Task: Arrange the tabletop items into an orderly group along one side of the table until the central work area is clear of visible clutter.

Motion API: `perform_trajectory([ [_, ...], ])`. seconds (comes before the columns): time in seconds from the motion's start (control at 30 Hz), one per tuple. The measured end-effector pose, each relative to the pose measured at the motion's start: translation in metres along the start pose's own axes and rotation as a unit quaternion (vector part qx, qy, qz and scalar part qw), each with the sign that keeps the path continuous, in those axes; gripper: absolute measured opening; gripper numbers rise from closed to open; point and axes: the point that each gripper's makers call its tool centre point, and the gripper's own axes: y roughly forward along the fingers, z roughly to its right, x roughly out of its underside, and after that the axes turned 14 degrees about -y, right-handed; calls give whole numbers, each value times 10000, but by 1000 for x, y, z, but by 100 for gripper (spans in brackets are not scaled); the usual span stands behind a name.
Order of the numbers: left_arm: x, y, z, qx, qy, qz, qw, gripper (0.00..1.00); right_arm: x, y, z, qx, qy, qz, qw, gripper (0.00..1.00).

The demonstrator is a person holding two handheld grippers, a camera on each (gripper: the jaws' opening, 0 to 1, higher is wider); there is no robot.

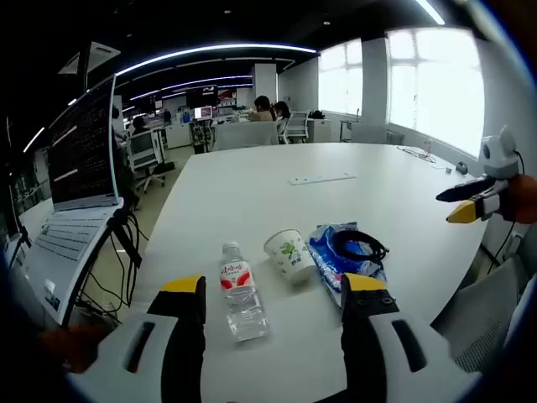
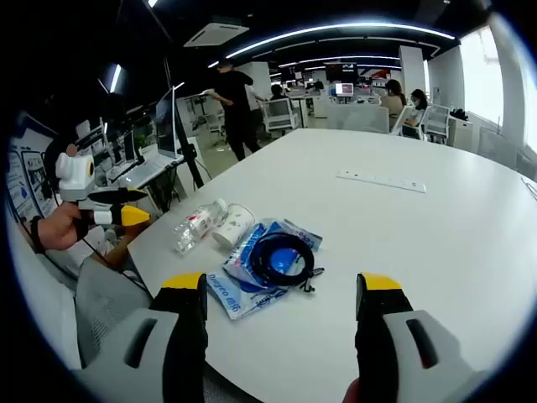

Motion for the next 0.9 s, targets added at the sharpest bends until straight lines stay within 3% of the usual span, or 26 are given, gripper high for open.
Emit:
perform_trajectory([
  [0.9,1,-2,-5,2,42,-31,10000,65,14,-4,-8,-38,-27,-181,9998,72],
])
